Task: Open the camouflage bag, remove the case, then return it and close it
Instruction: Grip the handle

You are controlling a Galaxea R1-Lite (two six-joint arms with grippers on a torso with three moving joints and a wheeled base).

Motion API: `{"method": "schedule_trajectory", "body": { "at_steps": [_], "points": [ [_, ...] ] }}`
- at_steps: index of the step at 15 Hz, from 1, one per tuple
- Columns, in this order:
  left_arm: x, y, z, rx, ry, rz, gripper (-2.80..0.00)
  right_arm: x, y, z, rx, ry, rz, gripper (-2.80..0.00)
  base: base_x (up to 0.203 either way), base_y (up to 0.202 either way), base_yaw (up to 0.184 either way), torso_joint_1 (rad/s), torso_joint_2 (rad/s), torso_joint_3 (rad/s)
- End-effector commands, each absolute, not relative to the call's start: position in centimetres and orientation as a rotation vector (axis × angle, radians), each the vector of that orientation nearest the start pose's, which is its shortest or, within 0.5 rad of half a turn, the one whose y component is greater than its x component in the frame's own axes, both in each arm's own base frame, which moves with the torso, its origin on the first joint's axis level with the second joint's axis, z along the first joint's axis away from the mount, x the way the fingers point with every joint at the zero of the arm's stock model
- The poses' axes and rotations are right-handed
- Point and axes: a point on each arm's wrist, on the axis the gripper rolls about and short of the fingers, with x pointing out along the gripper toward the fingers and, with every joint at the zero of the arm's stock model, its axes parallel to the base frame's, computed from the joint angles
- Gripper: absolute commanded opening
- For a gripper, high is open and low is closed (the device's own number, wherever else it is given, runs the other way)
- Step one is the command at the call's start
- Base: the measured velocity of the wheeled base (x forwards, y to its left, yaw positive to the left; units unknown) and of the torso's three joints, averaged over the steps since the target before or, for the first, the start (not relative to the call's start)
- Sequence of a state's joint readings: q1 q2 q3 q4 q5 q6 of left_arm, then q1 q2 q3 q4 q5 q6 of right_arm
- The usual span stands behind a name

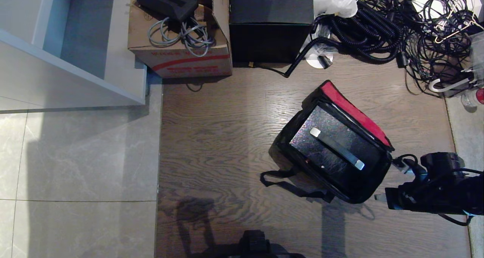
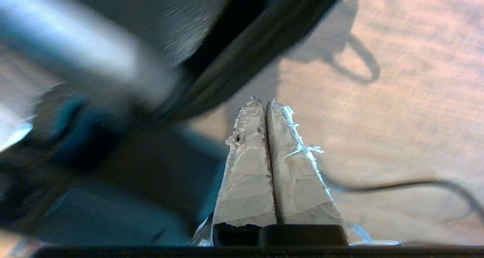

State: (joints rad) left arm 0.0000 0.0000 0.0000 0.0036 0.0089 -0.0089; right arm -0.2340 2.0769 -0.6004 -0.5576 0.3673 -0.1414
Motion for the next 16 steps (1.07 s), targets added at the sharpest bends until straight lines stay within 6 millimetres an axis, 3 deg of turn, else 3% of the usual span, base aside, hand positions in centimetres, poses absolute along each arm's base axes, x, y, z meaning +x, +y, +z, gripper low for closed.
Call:
{"method": "schedule_trajectory", "body": {
  "at_steps": [1,5,16],
  "points": [
    [-2.3,0.0,7.5,-0.009,0.003,0.009,-2.80,30.8,-6.4,-2.1,0.133,0.938,0.182,-2.80,0.000,0.000,0.000,0.000,0.00,0.000],
    [-2.3,0.0,7.5,-0.009,0.003,0.009,-2.80,32.8,-5.1,-2.6,0.110,0.876,0.187,-2.80,0.000,0.000,0.000,0.000,0.00,0.000],
    [-2.3,0.0,7.5,-0.009,0.003,0.009,-2.80,35.4,0.4,2.4,0.445,0.637,0.191,-2.80,0.000,0.000,0.000,0.000,0.00,0.000]
  ]
}}
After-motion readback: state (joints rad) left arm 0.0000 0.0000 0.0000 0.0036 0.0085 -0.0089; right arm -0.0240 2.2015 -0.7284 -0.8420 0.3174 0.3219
